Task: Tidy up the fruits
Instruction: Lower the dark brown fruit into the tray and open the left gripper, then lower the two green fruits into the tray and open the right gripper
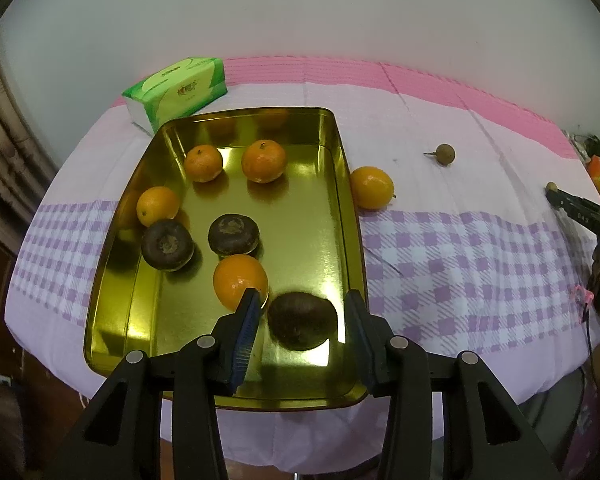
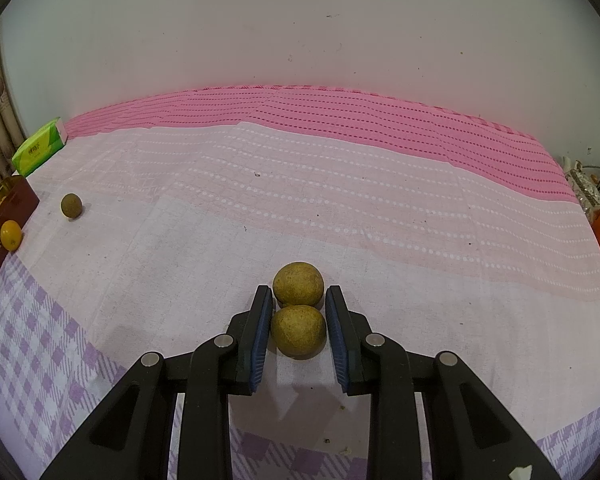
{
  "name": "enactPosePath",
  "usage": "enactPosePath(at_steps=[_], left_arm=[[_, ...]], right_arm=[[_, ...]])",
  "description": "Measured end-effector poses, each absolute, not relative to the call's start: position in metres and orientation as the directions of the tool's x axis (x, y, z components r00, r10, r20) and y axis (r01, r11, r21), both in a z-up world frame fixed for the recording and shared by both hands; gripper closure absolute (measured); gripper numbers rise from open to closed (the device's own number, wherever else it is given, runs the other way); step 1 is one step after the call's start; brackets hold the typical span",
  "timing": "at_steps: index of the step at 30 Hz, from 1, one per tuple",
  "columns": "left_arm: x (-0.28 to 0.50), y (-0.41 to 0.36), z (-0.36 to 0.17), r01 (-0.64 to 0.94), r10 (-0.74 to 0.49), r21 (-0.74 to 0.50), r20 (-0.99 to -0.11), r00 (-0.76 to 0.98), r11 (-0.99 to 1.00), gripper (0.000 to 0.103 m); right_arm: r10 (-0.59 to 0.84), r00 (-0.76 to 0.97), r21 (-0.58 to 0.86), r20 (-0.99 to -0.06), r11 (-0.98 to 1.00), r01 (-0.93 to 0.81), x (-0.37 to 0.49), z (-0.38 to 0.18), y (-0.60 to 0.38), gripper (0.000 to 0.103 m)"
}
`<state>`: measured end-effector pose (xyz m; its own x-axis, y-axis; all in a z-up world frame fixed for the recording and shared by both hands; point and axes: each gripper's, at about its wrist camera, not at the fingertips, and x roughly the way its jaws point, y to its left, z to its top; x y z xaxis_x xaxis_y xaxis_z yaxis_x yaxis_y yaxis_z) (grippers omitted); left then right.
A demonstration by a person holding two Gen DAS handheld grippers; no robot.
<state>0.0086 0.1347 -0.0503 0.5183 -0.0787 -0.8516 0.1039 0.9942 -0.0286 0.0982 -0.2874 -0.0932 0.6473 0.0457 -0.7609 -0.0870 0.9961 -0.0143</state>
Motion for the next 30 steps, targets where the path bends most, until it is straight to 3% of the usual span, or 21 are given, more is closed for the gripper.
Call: enactPosePath(at_steps=[4, 18, 23, 30], left_arm=[[0.006, 0.134, -0.048, 0.099, -0.065, -0.014, -0.847, 0.528, 0.995, 0.051], [0.006, 0.147, -0.035, 0.025, 0.016, 0.037, -0.824, 0.566, 0.999, 0.05], [0.007, 0.188, -0.02, -0.17, 0.14, 0.048, -0.799, 0.584, 0.984, 0.046], [-0.008, 0.26, 0.006, -0.486, 0.352, 0.041, -0.742, 0.57, 0.873, 0.039]], right_arm=[[0.037, 0.648, -0.024, -0.761, 0.996, -0.085, 0.097, -0.093, -0.286, 0.078], [0.118, 0.637, 0.074, -0.762, 0.993, -0.096, 0.078, -0.08, -0.265, 0.08], [0.23, 0.628, 0.162, -0.744, 0.973, -0.165, 0.069, -0.064, -0.233, 0.08], [0.404, 0.577, 0.17, -0.71, 0.893, -0.417, 0.058, -0.026, -0.123, 0.08]])
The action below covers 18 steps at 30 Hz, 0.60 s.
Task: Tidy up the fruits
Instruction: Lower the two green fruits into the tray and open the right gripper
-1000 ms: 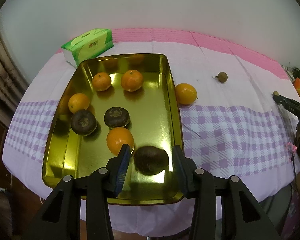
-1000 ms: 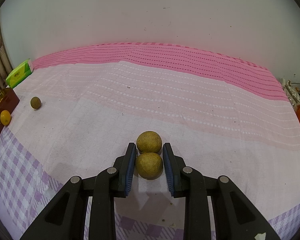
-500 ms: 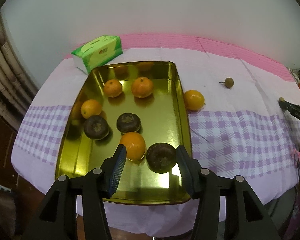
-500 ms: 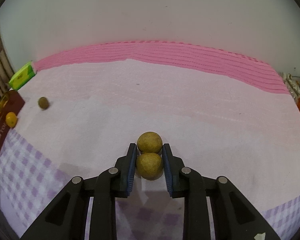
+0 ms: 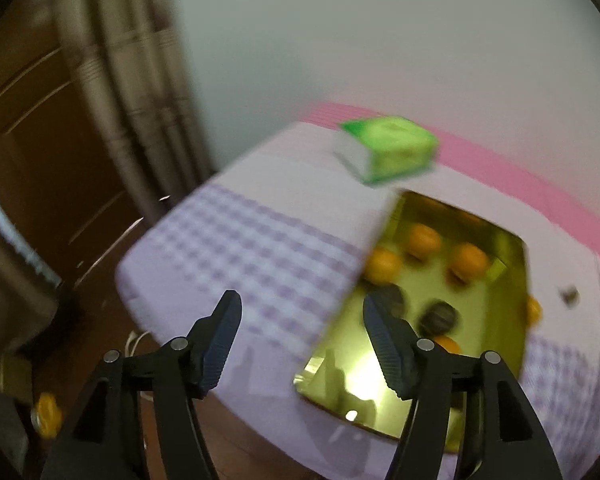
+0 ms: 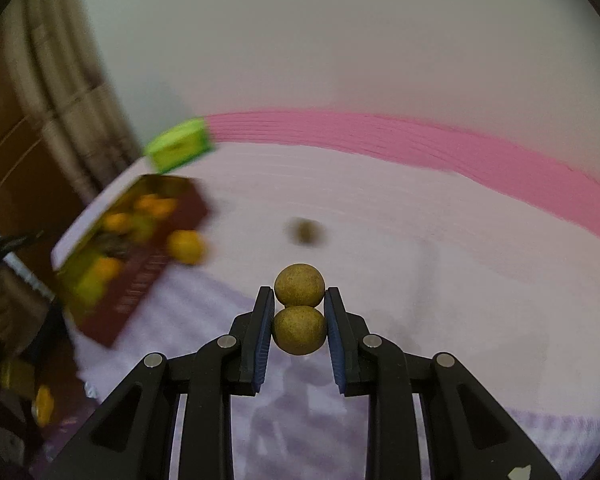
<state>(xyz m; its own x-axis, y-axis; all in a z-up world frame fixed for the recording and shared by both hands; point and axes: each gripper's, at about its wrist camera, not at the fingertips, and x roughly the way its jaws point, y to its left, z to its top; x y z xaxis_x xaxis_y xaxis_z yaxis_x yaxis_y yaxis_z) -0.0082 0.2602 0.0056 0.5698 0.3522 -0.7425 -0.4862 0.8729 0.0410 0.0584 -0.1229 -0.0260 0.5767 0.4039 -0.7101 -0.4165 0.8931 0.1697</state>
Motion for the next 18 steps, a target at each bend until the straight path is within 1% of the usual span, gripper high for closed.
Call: enactPosePath(at_steps=[4, 7, 9, 10, 11, 18], left_arm=[[-0.017, 0.281, 0.009, -0.566, 0.402, 0.03, -0.736, 0.545, 0.824, 0.037], [-0.021, 0.284, 0.009, -0.582, 0.419, 0.041, -0.735, 0.533, 0.812, 0.037], [-0.021, 0.283, 0.009, -0.582, 0.422, 0.047, -0.737, 0.529, 0.812, 0.033], [-0.022, 0.282, 0.009, -0.583, 0.423, 0.048, -0.737, 0.528, 0.811, 0.03], [-0.021, 0.28, 0.01, -0.583, 0.425, 0.049, -0.735, 0.529, 0.811, 0.028], [-0.019, 0.282, 0.013, -0.588, 0.421, 0.035, -0.732, 0.535, 0.808, 0.024]], right_arm=[[0.525, 0.501, 0.207, -0.688, 0.804, -0.558, 0.056, -0.008, -0.051, 0.079], [0.602, 0.421, 0.252, -0.678, 0.729, -0.636, 0.059, -0.004, 0.001, 0.079], [0.644, 0.35, 0.293, -0.68, 0.677, -0.676, 0.061, -0.006, 0.035, 0.079], [0.655, 0.324, 0.303, -0.682, 0.657, -0.69, 0.062, -0.009, 0.051, 0.079], [0.662, 0.299, 0.308, -0.687, 0.638, -0.705, 0.062, -0.013, 0.067, 0.079], [0.623, 0.199, 0.297, -0.756, 0.598, -0.745, 0.065, -0.054, 0.134, 0.079]])
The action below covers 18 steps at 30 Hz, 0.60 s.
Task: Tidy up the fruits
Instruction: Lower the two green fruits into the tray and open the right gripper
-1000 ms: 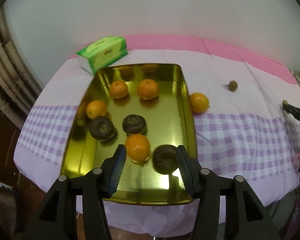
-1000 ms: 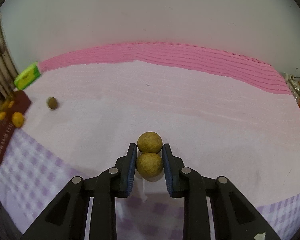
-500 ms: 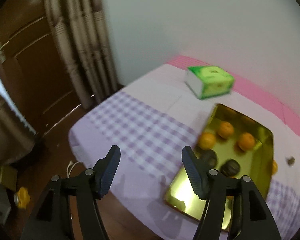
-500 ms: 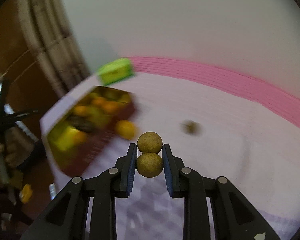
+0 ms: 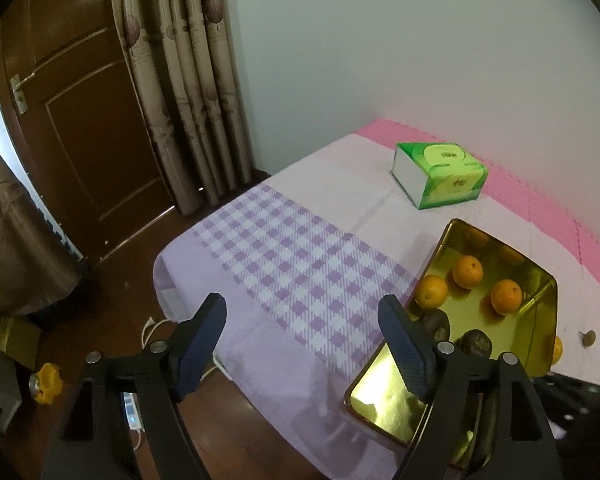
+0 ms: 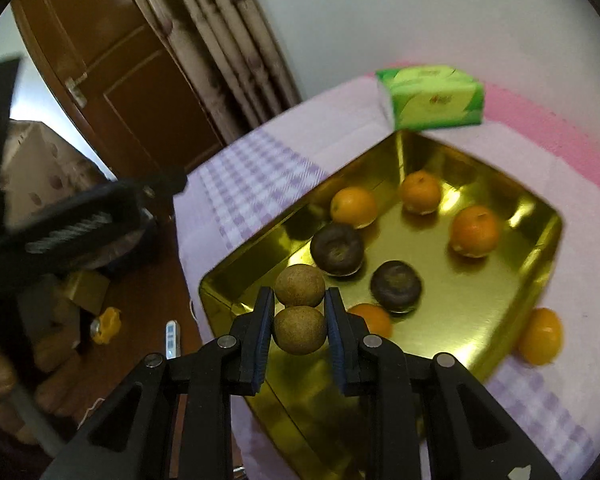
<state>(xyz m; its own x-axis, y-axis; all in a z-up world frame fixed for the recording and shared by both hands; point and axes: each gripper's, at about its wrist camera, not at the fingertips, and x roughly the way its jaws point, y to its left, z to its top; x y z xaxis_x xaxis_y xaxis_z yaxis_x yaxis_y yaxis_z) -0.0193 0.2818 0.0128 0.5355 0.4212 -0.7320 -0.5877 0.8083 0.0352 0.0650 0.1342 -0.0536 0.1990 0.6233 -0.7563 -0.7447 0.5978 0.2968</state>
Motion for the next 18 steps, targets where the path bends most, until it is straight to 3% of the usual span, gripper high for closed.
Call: enactPosePath(at_steps=[4, 6, 8, 13, 18], left_arm=[[-0.017, 0.281, 0.011, -0.585, 0.415, 0.035, -0.74, 0.53, 0.81, 0.024], [-0.016, 0.28, 0.01, -0.583, 0.413, 0.036, -0.741, 0.53, 0.812, 0.024], [-0.016, 0.278, 0.01, -0.58, 0.411, 0.037, -0.742, 0.53, 0.814, 0.024], [-0.014, 0.269, 0.01, -0.544, 0.386, 0.035, -0.743, 0.547, 0.838, 0.024], [-0.011, 0.253, 0.013, -0.487, 0.357, 0.04, -0.732, 0.58, 0.872, 0.024]], right_arm=[[0.623, 0.19, 0.308, -0.759, 0.6, -0.739, 0.066, -0.062, 0.144, 0.075], [0.648, 0.179, 0.348, -0.74, 0.597, -0.723, 0.068, -0.061, 0.14, 0.059], [0.679, 0.202, 0.383, -0.706, 0.606, -0.697, 0.074, -0.054, 0.127, 0.05], [0.675, 0.336, 0.385, -0.656, 0.683, -0.62, 0.082, -0.037, 0.053, 0.05], [0.543, 0.447, 0.306, -0.711, 0.811, -0.498, 0.091, -0.055, -0.038, 0.05]])
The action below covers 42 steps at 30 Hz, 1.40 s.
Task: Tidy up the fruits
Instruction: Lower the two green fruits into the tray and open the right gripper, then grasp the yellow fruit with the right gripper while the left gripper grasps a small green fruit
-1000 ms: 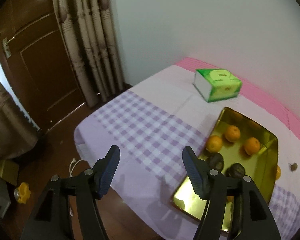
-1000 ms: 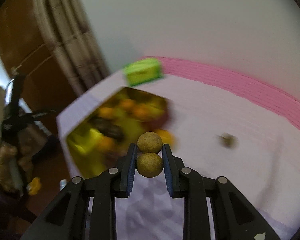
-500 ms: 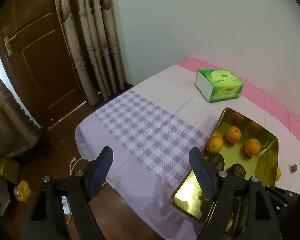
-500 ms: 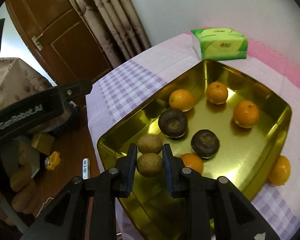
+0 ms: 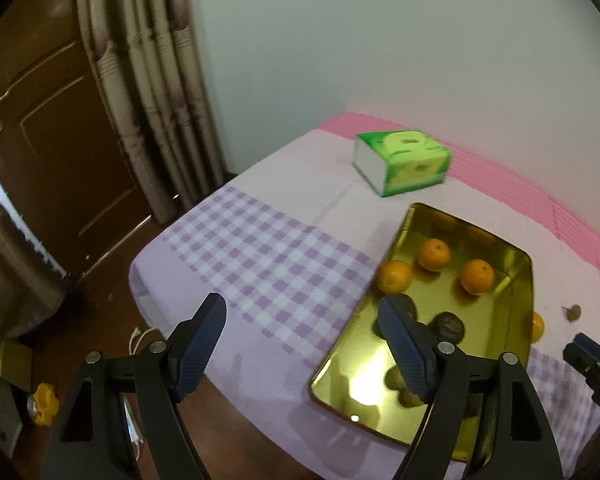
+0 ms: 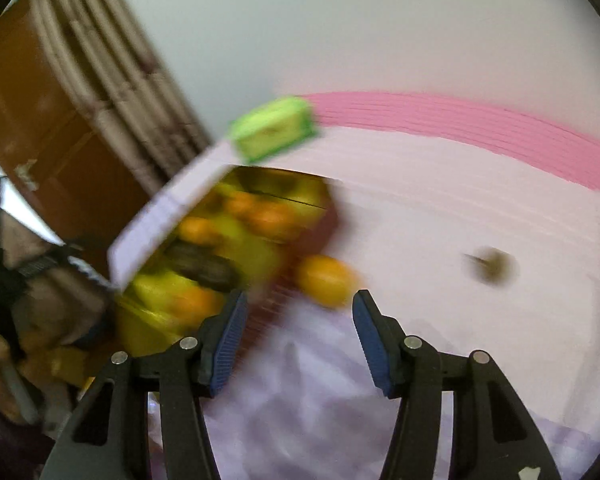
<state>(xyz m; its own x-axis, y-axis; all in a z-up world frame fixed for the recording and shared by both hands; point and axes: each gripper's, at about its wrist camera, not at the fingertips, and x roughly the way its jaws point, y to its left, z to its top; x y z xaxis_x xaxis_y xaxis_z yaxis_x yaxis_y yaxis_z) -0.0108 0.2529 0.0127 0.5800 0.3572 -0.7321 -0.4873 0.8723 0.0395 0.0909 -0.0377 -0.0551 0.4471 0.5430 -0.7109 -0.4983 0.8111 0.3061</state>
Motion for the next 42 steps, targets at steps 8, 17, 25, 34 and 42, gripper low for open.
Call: enactPosePath(at_steps=[8, 17, 25, 34, 42], left_arm=[[-0.006, 0.24, 0.011, -0.457, 0.358, 0.071, -0.73, 0.583, 0.887, 0.02], [-0.004, 0.238, 0.006, -0.444, 0.346, 0.073, -0.742, 0.574, 0.893, 0.02], [-0.004, 0.207, 0.012, -0.255, 0.209, 0.049, -0.73, 0.651, 0.966, 0.02], [0.009, 0.09, 0.05, 0.265, -0.216, -0.038, -0.695, 0.685, 0.963, 0.012], [0.111, 0.009, 0.01, 0.384, -0.326, -0.119, -0.781, 0.533, 0.915, 0.012]], right_arm=[[0.491, 0.458, 0.179, -0.741, 0.802, -0.57, 0.094, -0.065, -0.03, 0.05], [0.431, 0.433, 0.005, -0.791, 0.714, -0.7, 0.125, -0.084, 0.03, 0.052], [0.418, 0.475, 0.01, -0.774, 0.759, -0.651, 0.112, -0.076, -0.011, 0.07], [0.089, 0.655, -0.072, -0.751, 0.974, -0.215, 0.103, -0.077, -0.223, 0.069], [0.067, 0.659, 0.022, -0.749, 0.997, -0.077, 0.097, -0.094, -0.279, 0.069]])
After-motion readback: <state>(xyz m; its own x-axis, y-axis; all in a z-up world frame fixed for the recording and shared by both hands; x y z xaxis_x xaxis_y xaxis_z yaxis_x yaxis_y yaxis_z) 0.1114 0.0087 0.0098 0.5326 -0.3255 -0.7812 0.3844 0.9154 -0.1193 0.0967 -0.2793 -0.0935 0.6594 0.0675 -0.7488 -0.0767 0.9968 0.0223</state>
